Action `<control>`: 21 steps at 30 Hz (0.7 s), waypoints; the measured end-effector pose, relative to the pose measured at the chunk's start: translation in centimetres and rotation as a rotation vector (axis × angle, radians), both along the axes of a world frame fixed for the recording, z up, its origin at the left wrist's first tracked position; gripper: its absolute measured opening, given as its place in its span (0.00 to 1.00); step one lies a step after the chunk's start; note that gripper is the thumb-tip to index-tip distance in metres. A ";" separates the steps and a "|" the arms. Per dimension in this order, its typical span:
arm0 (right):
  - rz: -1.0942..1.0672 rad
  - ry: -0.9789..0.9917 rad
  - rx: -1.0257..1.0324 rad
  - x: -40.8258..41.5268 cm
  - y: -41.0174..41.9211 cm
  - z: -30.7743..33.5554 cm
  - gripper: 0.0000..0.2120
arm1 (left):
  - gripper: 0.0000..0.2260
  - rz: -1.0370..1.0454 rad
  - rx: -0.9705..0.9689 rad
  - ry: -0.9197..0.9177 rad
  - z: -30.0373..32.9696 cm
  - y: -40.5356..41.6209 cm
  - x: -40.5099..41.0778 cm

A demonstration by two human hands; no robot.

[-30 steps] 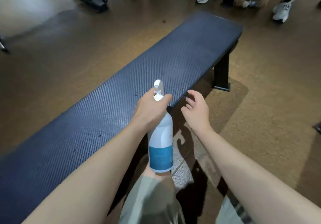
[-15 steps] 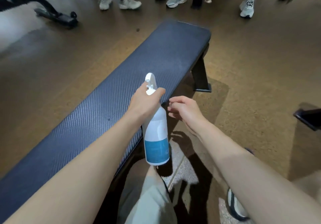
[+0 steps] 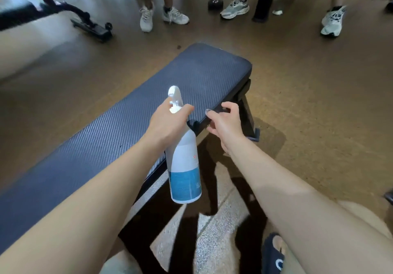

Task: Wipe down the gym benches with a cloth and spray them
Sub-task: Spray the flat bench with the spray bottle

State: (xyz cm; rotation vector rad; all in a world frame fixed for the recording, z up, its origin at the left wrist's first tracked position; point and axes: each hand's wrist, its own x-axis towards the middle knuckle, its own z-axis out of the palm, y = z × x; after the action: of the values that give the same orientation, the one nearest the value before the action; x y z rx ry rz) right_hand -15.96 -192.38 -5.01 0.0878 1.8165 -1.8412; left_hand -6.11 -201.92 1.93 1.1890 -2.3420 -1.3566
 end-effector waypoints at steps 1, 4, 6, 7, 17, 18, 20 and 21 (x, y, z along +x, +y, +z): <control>0.011 0.006 -0.016 -0.5 0.0 -0.6 0.28 | 0.12 0.017 -0.011 -0.005 -0.3 -0.1 -1.1; 0.048 -0.008 -0.063 -1.6 -0.1 -2.4 0.26 | 0.15 0.058 -0.049 -0.029 -0.9 -0.3 -4.2; 0.078 -0.045 -0.087 -2.2 -0.1 -3.1 0.25 | 0.12 0.064 -0.061 -0.047 -0.7 -0.2 -6.0; 0.094 -0.049 -0.082 -2.5 0.0 -3.2 0.25 | 0.11 0.070 -0.057 -0.053 -0.6 -0.1 -6.8; 0.115 -0.280 0.020 -5.1 5.3 6.2 0.17 | 0.11 -0.071 -0.058 -0.170 6.8 4.1 -8.8; 0.096 -0.282 0.011 -5.8 6.4 8.4 0.17 | 0.11 -0.110 -0.074 -0.188 8.5 4.9 -9.0; 0.068 -0.300 -0.040 -7.3 8.6 13.4 0.17 | 0.13 -0.204 -0.098 -0.203 12.0 6.6 -9.6; 0.064 -0.311 -0.075 -8.1 9.7 16.2 0.17 | 0.13 -0.245 -0.106 -0.203 14.0 7.5 -10.1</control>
State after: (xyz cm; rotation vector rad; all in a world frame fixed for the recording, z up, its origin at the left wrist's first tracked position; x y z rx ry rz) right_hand -24.06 -182.68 11.21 0.2689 1.5185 -1.7395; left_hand -16.26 -194.45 15.91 1.0837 -2.7418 -1.2105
